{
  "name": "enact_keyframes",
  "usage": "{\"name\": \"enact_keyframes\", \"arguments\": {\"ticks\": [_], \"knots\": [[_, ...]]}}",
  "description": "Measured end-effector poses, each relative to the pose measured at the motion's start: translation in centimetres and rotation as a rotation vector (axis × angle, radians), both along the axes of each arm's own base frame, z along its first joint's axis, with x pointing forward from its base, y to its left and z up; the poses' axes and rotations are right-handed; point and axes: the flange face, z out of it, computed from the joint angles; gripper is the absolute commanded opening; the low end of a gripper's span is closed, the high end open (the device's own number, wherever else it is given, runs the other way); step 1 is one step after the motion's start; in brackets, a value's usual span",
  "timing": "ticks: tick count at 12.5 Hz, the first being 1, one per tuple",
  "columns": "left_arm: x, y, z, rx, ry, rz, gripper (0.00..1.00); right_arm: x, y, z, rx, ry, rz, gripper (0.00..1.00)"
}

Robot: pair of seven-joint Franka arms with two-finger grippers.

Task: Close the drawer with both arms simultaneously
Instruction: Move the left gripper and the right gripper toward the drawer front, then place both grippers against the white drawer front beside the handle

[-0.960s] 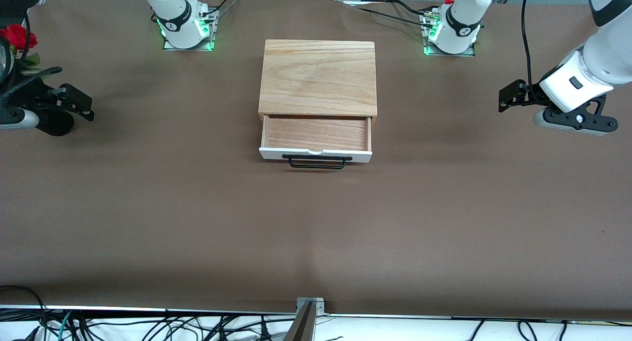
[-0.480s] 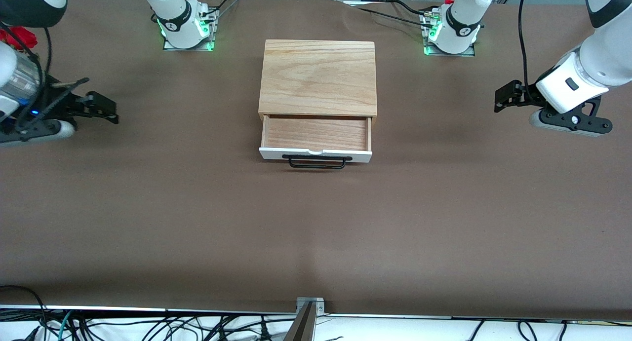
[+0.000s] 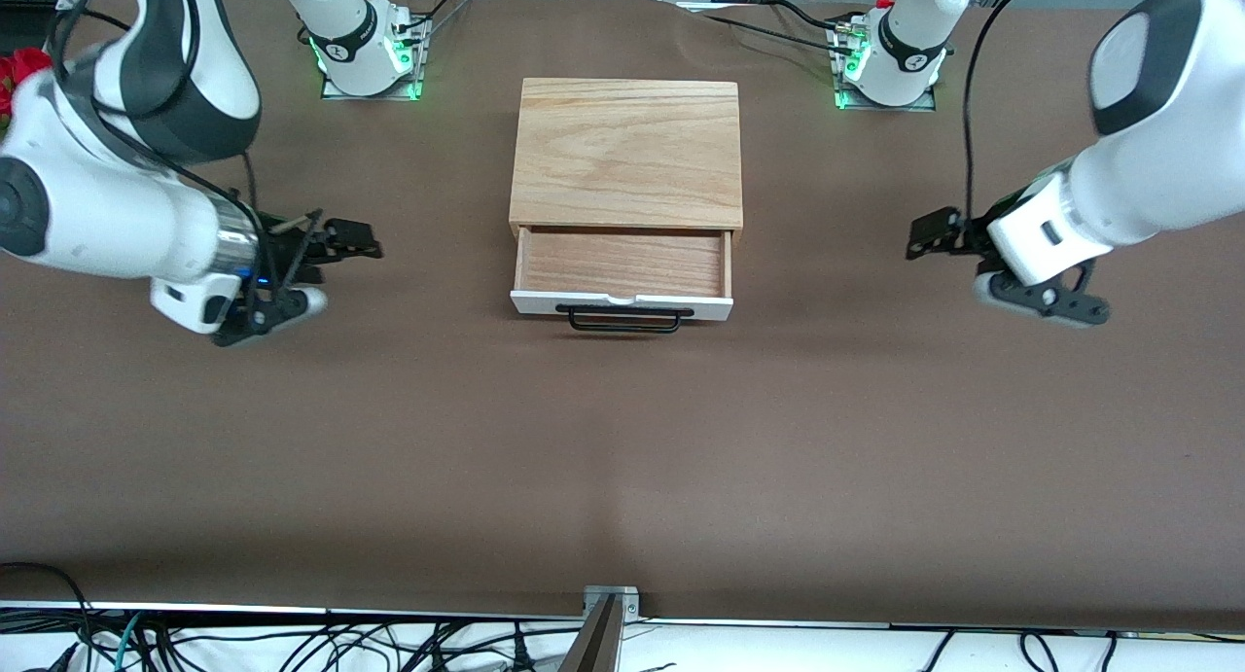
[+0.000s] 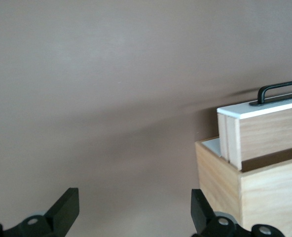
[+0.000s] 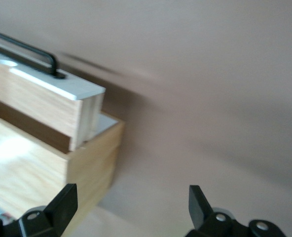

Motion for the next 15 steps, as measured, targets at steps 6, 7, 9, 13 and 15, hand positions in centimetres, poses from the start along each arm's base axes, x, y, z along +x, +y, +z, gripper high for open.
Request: {"name": "enact_keyframes", "arguments": {"ticks": [6,7,9,13,15], "knots": [[2.4,-7.5,-9.5,-0.132,0.046,-0.001,1.00,1.3,5.5,-10.5,0.180,0.141,-0.067,1.00],[2.8,-8.5,-10.8,-0.135,0.033,-0.001,1.00,1.6,6.3,-11.2,0.206,0.131,-0.092,1.00],[3.1,-10.6,-12.8,-0.135,0.006,-0.013,1.00,2.2,7.8,-12.7,0.238,0.101,-0.132,1.00],[3.5,-13.3,-15.7,-0.137,-0.042,-0.023,1.00,2.1,11.8,-15.5,0.233,0.031,-0.145,1.00],[3.6,-14.0,-17.6,-0.133,-0.041,-0.023,1.00,2.2,12.2,-16.6,0.242,0.036,-0.163,1.00]]}}
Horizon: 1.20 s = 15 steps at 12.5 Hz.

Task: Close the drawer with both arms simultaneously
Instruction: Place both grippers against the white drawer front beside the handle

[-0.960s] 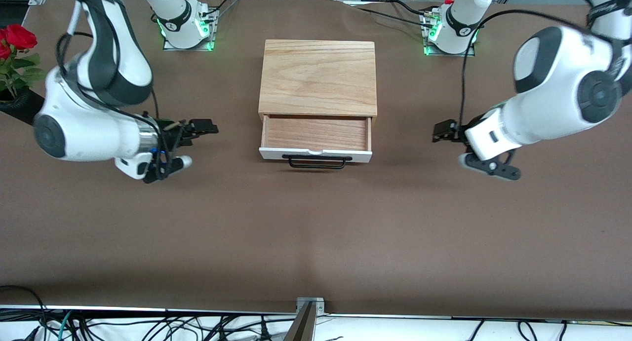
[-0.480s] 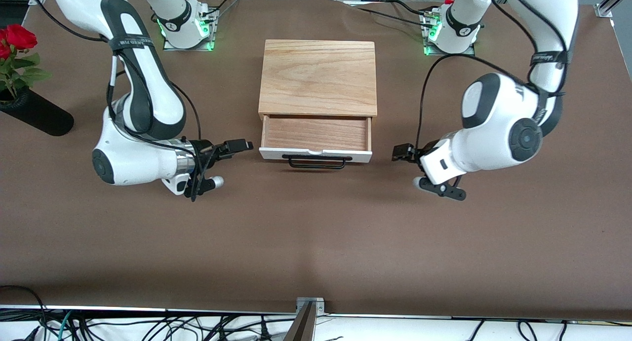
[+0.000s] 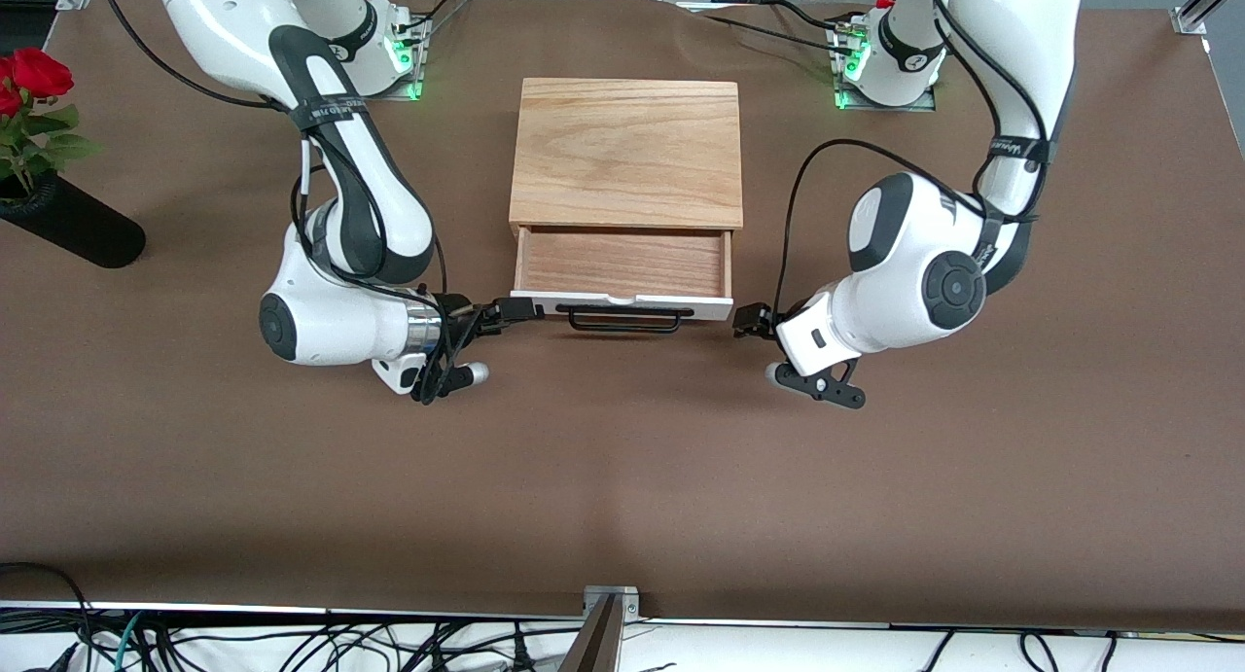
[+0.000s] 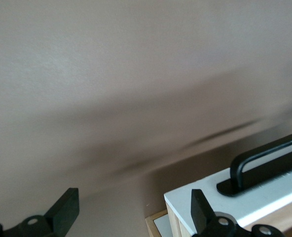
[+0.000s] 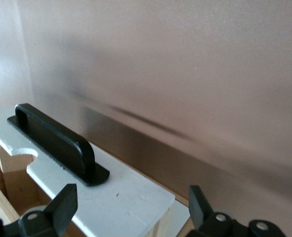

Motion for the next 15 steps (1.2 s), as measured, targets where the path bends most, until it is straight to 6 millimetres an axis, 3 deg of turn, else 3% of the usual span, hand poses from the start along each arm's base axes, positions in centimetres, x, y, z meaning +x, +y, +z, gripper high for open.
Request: {"name": "enact_keyframes", "arguments": {"ticks": [3,9,15], "knots": [[0.1,-1.9,-1.6,-0.029,-0.030,0.015,1.00,-0.2,0.6,-0.5,0.002,-0.003,0.007,1.00],[-0.9,-3.5,-3.5,-0.096,0.037,0.056,1.00,-0.7,1.6,-0.7,0.002,0.001,0.023,1.00],[-2.2,-3.9,-4.7,-0.082,0.117,0.036,1.00,-1.1,1.5,-1.6,-0.003,0.020,0.023,1.00]]}}
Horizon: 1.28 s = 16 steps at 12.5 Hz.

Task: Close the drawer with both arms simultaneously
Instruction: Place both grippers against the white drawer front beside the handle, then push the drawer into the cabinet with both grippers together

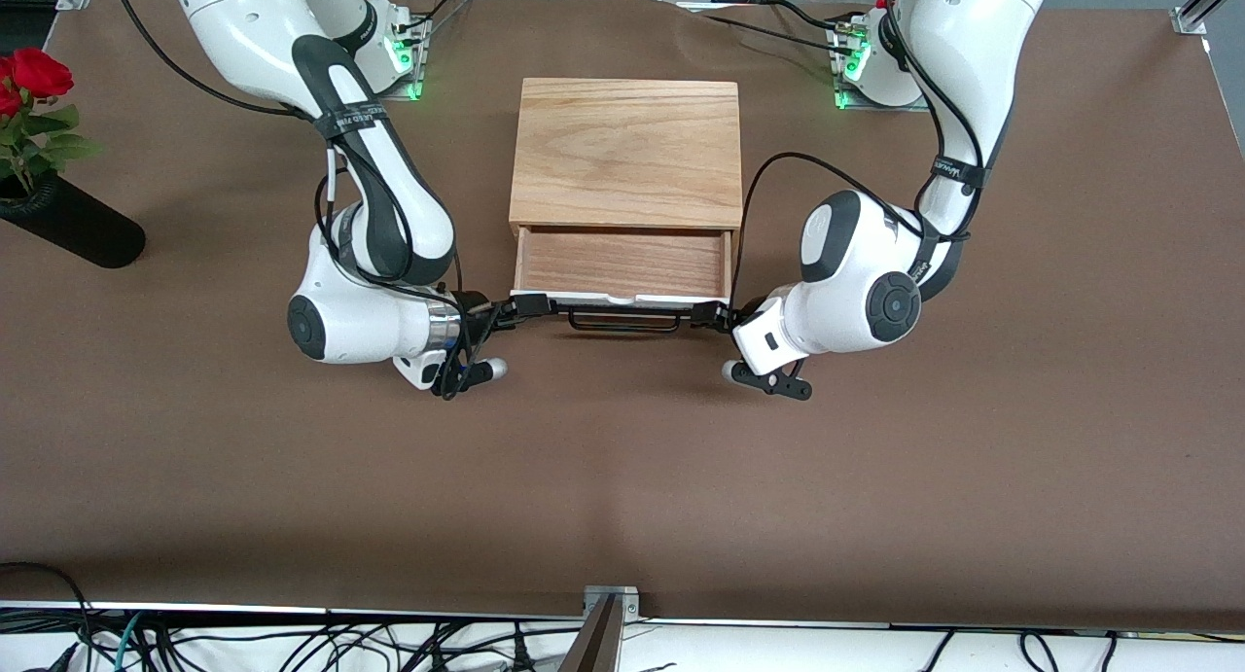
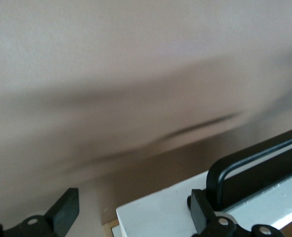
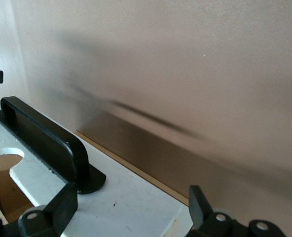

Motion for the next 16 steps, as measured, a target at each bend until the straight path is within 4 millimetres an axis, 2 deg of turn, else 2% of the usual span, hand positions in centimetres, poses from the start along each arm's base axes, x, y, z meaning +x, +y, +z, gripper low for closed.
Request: {"name": "enact_keyframes", "arguments": {"ticks": [8,16], "knots": [[-0.5,0.0,-0.2,0.011,0.054,0.006,1.00,-0.6,0.4,-0.3,0.002,0.026,0.017,1.00],[-2.6,-0.3,-0.9,0.047,0.212,0.000,1.00,-3.0,1.2,-1.9,0.006,0.125,0.071,1.00]]}}
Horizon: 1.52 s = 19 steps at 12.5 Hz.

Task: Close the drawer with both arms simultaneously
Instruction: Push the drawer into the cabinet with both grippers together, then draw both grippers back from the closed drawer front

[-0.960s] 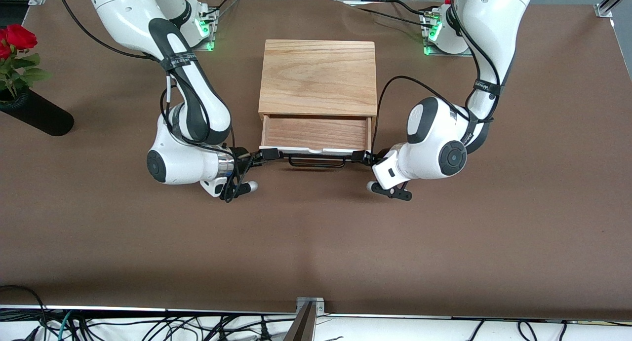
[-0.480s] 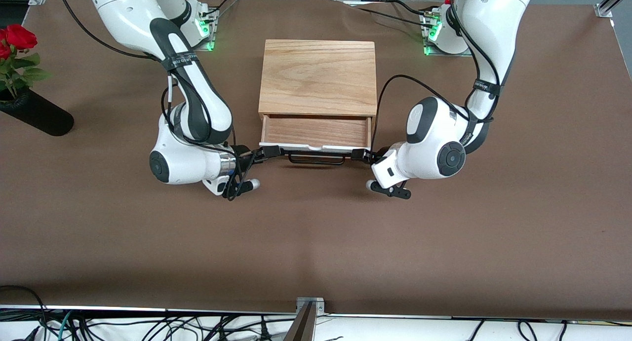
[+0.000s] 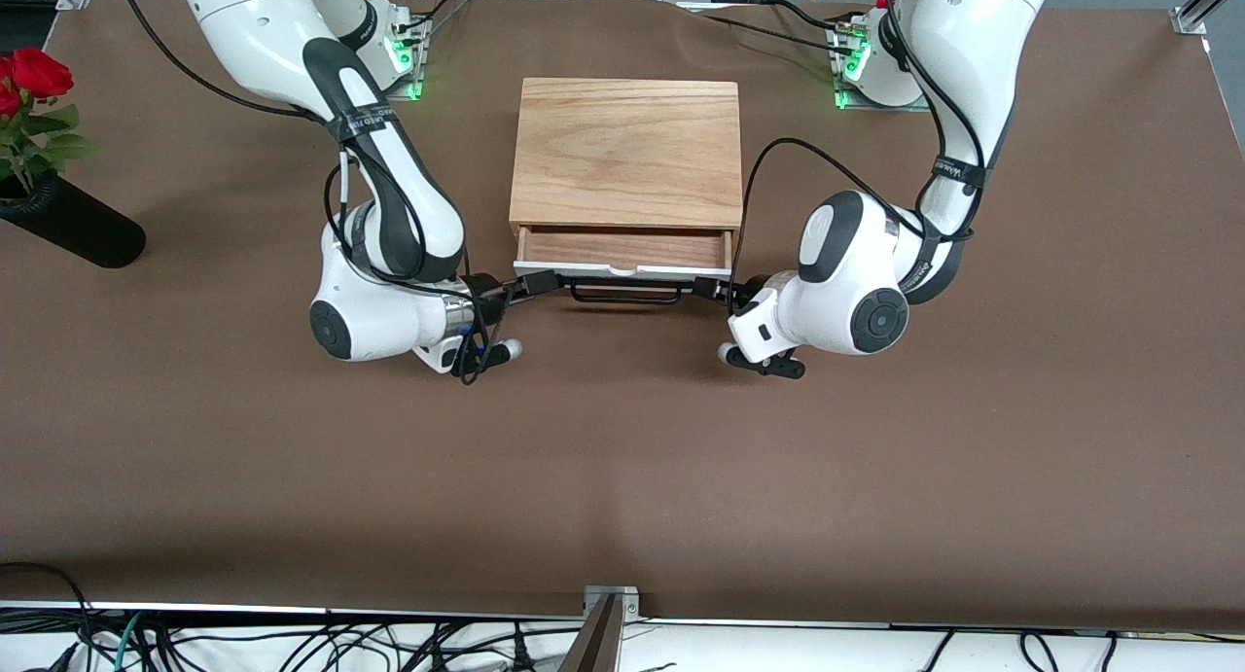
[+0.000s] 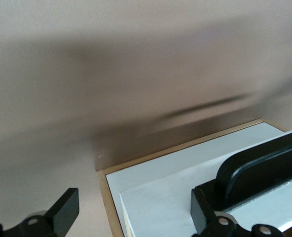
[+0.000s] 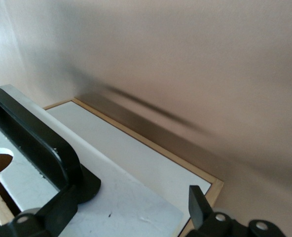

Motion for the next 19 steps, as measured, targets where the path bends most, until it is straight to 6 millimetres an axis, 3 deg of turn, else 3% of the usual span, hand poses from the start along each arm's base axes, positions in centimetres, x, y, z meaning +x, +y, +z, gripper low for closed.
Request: {"name": "enact_keyframes", "arguments": {"ticks": [11,19], "knots": [[-4.8,-0.6,-0.5,0.044,0.130,-0.015,1.00,-2.8,0.1,-1.2,0.005,0.092,0.050,1.00],[-5.3,-0.4,-0.2,0.067,0.149,0.017,1.00,-4.2,-0.5,-2.7,-0.003,0.123,0.064,1.00]]}}
